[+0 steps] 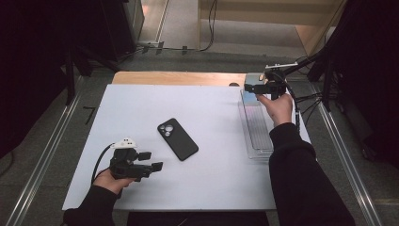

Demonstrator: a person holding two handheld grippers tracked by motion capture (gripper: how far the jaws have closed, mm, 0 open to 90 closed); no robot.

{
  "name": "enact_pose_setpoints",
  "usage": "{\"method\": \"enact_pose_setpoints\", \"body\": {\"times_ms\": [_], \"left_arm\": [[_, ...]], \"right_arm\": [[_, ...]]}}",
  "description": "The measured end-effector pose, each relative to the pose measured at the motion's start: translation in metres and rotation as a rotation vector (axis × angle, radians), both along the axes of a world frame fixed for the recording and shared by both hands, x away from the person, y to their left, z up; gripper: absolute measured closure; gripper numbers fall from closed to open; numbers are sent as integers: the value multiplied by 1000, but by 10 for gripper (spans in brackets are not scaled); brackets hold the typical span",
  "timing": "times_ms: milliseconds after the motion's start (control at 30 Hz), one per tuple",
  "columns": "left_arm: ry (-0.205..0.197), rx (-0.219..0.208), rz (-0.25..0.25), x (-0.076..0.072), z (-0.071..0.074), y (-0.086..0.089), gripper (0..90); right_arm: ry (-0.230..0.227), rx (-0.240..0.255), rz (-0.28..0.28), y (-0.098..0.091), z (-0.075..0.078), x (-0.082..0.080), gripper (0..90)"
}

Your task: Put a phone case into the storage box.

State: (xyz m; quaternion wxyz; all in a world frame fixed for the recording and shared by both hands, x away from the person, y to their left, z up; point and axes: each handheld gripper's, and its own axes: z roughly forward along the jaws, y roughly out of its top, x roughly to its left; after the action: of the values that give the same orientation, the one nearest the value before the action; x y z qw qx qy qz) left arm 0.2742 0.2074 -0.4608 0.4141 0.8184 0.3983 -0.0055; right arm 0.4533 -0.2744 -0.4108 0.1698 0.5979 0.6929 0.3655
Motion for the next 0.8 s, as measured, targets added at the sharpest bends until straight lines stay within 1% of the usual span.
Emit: {"method": "enact_pose_setpoints", "body": {"times_ms": [100, 233, 267, 333, 400, 467, 500, 633, 667, 733, 800], "left_arm": [[-2, -1, 1, 0, 0, 0, 274], [-1, -5, 3, 1, 0, 1, 275], [0, -3, 4, 1, 0, 1, 274], [4, -4, 7, 2, 0, 2, 274], [15, -10, 13, 3, 0, 3, 274], [12, -9, 16, 4, 0, 3, 274], [14, -8, 16, 4, 1, 4, 274], [8, -16, 11, 7, 2, 4, 274], [7, -13, 6, 7, 2, 3, 274], [6, -10, 2, 6, 2, 3, 274], [3, -15, 1, 7, 3, 3, 274]], "right_arm": [[9, 9, 14, 2, 2, -9, 0], [5, 45, 33, 3, 4, -21, 0], [7, 67, 60, 3, 4, -25, 0], [7, 93, 89, 3, 4, -31, 0], [15, 100, 139, 6, 4, -39, 0], [24, 112, 176, 9, 4, -45, 0], [16, 120, 204, 10, 3, -49, 0], [24, 125, 257, 18, 2, -64, 0], [22, 126, 265, 20, 2, -66, 0], [12, 123, 301, 23, 2, -73, 0], [11, 116, 325, 26, 3, -78, 0]]}}
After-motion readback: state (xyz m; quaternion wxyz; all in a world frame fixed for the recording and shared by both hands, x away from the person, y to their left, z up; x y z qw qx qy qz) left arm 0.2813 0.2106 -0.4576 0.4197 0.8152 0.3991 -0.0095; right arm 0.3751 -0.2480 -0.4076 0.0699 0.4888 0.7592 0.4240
